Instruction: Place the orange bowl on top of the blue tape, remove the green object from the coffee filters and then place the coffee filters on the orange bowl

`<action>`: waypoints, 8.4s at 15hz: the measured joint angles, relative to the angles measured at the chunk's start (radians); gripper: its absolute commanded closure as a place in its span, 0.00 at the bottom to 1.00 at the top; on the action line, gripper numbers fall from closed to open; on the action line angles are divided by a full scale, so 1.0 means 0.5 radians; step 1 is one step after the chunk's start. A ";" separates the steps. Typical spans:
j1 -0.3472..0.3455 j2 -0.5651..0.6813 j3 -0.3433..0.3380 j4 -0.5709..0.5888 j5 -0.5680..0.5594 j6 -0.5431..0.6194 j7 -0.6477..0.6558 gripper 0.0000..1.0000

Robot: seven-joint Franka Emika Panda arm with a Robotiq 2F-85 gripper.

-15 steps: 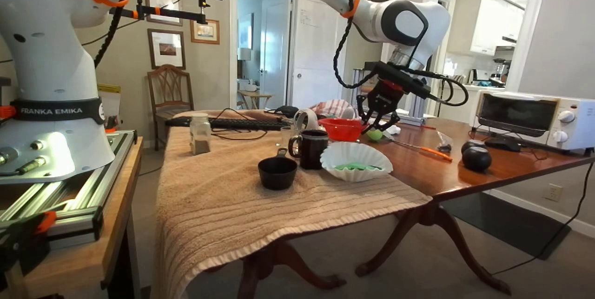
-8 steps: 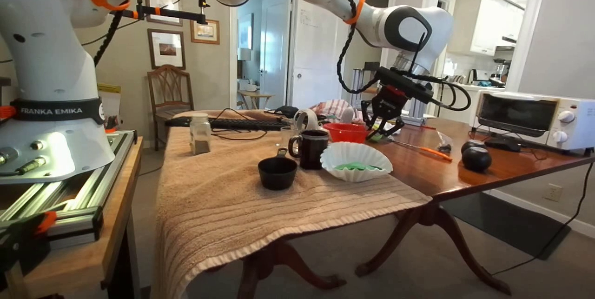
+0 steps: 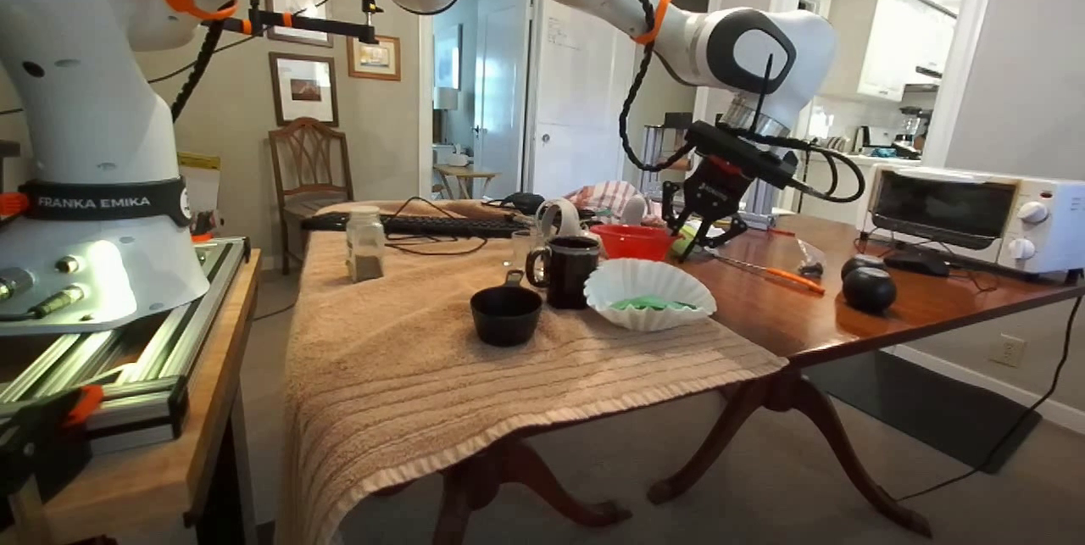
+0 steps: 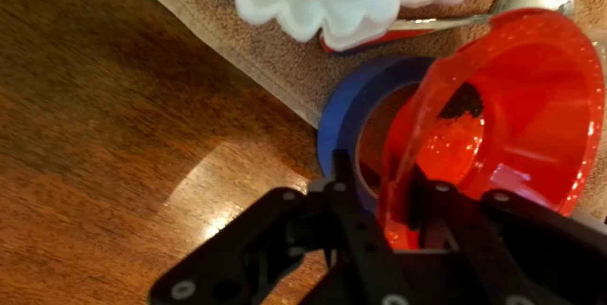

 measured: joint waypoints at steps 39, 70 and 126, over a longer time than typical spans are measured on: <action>0.090 -0.508 -0.065 -0.469 0.213 0.292 1.705 0.00; -0.090 -0.776 -0.418 -1.248 0.705 0.687 2.801 0.09; -0.161 -0.787 -0.481 -1.657 0.935 0.883 2.847 0.95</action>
